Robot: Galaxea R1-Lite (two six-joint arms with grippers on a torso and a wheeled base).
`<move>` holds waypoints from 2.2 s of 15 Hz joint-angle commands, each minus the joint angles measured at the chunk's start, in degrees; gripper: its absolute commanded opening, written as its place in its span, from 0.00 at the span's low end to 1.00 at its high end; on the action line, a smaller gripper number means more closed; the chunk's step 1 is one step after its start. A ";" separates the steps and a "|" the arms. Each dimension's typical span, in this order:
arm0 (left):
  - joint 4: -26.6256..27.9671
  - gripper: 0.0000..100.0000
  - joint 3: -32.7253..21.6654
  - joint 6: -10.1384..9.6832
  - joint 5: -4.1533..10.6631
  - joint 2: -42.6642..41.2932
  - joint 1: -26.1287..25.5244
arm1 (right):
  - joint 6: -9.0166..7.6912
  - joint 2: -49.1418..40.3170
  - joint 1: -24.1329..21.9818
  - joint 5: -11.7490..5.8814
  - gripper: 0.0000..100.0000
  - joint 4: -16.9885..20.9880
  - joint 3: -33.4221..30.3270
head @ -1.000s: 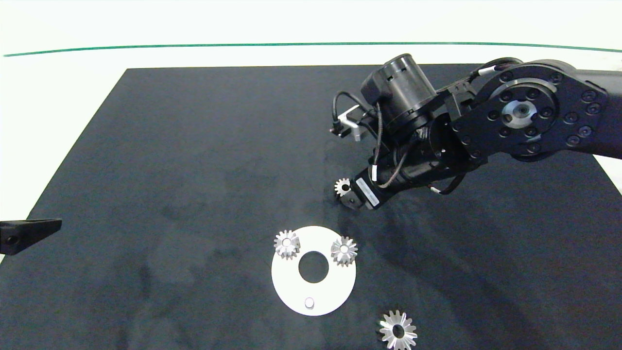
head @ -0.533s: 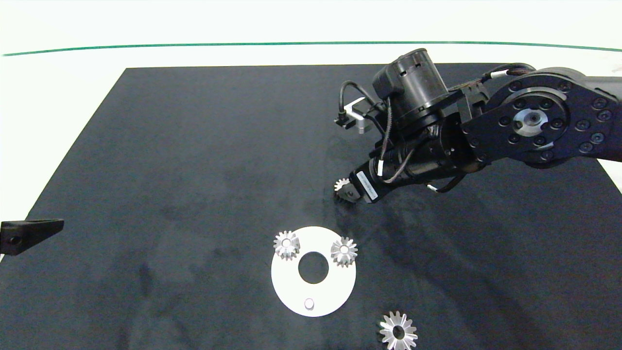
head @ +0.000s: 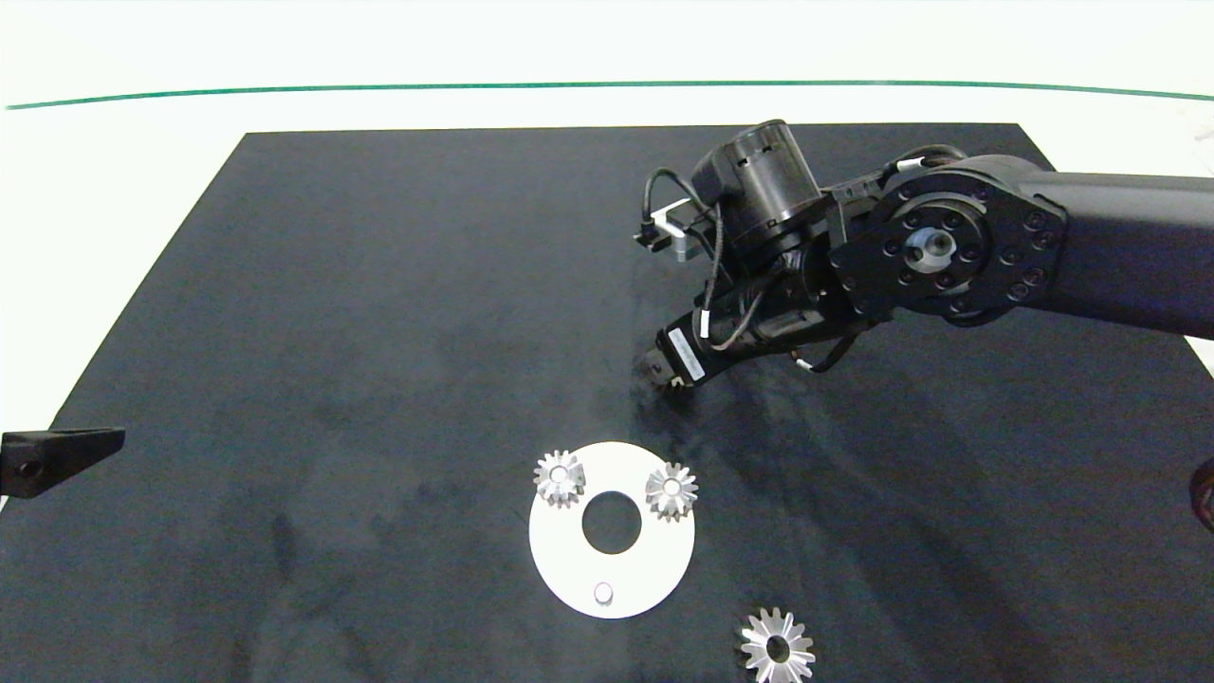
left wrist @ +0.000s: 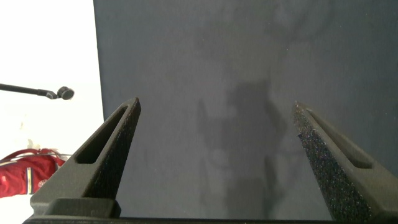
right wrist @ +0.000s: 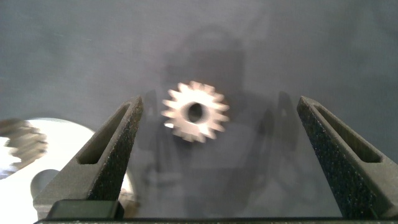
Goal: Remove an incorrectly installed larger gear and replace it with the correct smaller gear
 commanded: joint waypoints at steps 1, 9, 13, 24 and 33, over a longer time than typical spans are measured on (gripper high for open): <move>0.14 1.00 0.09 0.04 0.08 -0.04 0.02 | 0.08 1.18 0.36 0.15 1.00 0.28 -0.45; 0.23 1.00 0.09 0.04 0.08 -0.13 0.02 | 0.08 2.67 0.09 0.06 0.98 0.45 0.69; 0.23 1.00 0.18 0.04 0.08 -0.13 0.02 | 0.17 2.59 0.01 0.06 0.91 0.45 0.78; 0.14 1.00 0.18 0.04 0.08 -0.13 0.02 | 0.08 2.59 -0.08 0.06 0.68 0.45 0.95; 0.14 1.00 0.44 0.48 0.08 -0.04 0.02 | 0.17 2.67 -0.43 0.15 0.50 0.19 0.87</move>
